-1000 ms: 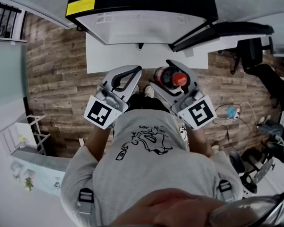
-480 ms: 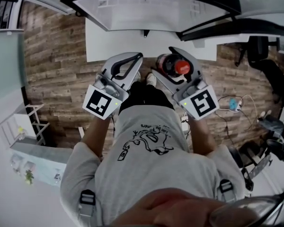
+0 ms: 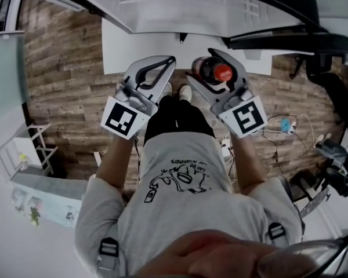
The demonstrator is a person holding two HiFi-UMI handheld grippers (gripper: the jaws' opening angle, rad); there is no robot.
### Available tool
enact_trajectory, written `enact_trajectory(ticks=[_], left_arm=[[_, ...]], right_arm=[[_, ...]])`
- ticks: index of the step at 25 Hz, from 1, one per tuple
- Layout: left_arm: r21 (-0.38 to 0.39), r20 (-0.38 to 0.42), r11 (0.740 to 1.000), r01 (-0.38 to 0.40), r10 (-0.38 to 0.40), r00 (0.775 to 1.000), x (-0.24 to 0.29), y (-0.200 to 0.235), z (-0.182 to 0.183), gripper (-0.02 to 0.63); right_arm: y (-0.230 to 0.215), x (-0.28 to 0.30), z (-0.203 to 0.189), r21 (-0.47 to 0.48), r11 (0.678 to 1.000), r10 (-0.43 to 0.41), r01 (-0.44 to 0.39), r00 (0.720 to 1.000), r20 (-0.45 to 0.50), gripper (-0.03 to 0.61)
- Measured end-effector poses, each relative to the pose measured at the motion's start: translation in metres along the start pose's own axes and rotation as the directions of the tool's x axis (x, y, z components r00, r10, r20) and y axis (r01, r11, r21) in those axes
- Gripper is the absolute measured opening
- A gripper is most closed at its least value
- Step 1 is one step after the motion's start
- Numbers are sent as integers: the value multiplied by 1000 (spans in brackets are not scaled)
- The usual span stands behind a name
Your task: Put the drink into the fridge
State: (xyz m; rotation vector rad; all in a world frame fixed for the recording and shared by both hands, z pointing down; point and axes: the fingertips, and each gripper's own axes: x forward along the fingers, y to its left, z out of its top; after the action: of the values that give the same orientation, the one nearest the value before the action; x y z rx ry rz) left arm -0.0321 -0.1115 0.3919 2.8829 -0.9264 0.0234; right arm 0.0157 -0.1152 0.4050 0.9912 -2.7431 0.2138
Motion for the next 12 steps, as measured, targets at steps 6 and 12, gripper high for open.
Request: enact_trajectory(ticks=[6, 12], left_arm=[[4, 2, 1000, -3, 3, 1000, 8, 19, -19, 3], [-10, 2, 1000, -11, 11, 1000, 19, 37, -44, 2]], right_arm=[[-16, 25, -19, -24, 1000, -4, 4, 1000, -8, 322], [-31, 51, -38, -57, 998, -11, 9, 1000, -24, 322]])
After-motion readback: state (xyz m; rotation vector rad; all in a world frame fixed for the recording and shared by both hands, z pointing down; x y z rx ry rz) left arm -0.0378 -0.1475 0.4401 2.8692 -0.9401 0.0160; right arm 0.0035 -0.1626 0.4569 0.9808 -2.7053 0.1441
